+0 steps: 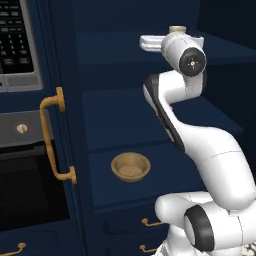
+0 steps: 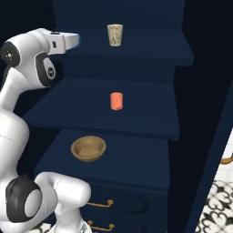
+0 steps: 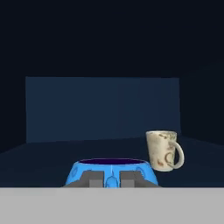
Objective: Gather all objects into one cabinet and sort the glasses and bowls to opposite sides.
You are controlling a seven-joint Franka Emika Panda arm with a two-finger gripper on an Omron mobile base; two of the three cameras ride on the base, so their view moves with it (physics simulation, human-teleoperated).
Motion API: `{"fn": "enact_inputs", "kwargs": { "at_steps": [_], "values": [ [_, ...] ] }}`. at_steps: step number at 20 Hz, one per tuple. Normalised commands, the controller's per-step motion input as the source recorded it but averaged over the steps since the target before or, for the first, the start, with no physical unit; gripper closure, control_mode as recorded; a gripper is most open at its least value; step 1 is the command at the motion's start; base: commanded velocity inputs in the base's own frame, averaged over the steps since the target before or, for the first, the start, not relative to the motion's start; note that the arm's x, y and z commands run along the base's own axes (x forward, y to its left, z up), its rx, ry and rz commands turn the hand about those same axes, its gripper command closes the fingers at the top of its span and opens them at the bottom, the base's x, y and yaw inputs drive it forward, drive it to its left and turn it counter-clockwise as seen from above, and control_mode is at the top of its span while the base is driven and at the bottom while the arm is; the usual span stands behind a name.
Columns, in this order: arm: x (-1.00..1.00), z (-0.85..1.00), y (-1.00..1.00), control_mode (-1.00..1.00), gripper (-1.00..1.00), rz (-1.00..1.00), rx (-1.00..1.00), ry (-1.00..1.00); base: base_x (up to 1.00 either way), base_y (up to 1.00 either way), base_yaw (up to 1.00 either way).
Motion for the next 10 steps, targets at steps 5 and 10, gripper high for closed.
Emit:
{"fn": "enact_inputs", "kwargs": {
  "at_steps": [5, 10],
  "values": [
    [0.26, 0.00, -0.15, -1.00, 1.00, -0.04, 0.24, 0.00, 0.00, 0.00, 0.00],
    [0.34, 0.00, -0.23, -1.00, 1.00, -0.01, 0.40, 0.08, 0.00, 0.00, 0.00]
  ]
}}
